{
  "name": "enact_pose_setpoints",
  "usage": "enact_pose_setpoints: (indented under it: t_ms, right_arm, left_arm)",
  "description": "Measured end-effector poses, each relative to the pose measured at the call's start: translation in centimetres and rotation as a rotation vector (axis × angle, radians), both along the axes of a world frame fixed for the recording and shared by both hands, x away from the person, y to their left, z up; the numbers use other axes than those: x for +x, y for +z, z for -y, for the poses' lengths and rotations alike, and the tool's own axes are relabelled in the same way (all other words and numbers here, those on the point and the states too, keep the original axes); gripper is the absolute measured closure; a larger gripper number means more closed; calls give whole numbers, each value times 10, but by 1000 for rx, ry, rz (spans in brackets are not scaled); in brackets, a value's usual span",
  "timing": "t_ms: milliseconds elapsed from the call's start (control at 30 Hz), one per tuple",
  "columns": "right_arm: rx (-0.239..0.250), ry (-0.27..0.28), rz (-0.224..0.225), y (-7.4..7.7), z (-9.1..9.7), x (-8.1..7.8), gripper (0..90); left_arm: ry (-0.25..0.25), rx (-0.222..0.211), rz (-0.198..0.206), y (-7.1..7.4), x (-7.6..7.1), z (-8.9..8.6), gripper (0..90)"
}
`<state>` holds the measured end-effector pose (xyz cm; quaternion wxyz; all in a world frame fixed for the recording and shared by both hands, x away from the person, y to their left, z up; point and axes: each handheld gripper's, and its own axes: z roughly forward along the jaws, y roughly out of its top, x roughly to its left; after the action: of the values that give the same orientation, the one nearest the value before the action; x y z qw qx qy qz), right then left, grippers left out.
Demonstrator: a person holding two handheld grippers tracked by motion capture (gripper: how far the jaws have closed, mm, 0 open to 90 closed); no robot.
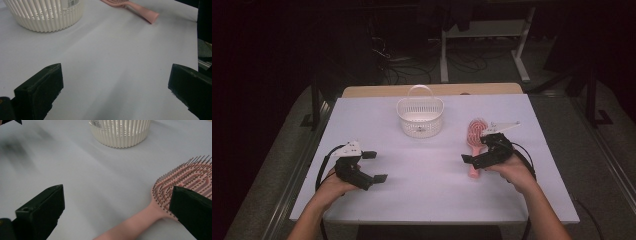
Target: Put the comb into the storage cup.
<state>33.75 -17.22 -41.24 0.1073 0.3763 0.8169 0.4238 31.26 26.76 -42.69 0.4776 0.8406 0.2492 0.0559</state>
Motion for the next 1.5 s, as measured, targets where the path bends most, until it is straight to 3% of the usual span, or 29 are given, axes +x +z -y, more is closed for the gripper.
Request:
enact_pose_setpoints:
  t_ms: [700,1267,1500]
  right_arm:
    - [-14,-5,2,9,-13,25,0]
    - [-23,4,-3,9,-22,30,0]
    - [-52,38,-29,7,-26,28,112]
  left_arm:
    - [-3,-2,3,0,0,1,0]
    - [-3,-3,7,1,0,1,0]
    - [-1,-6,7,1,1,0,0]
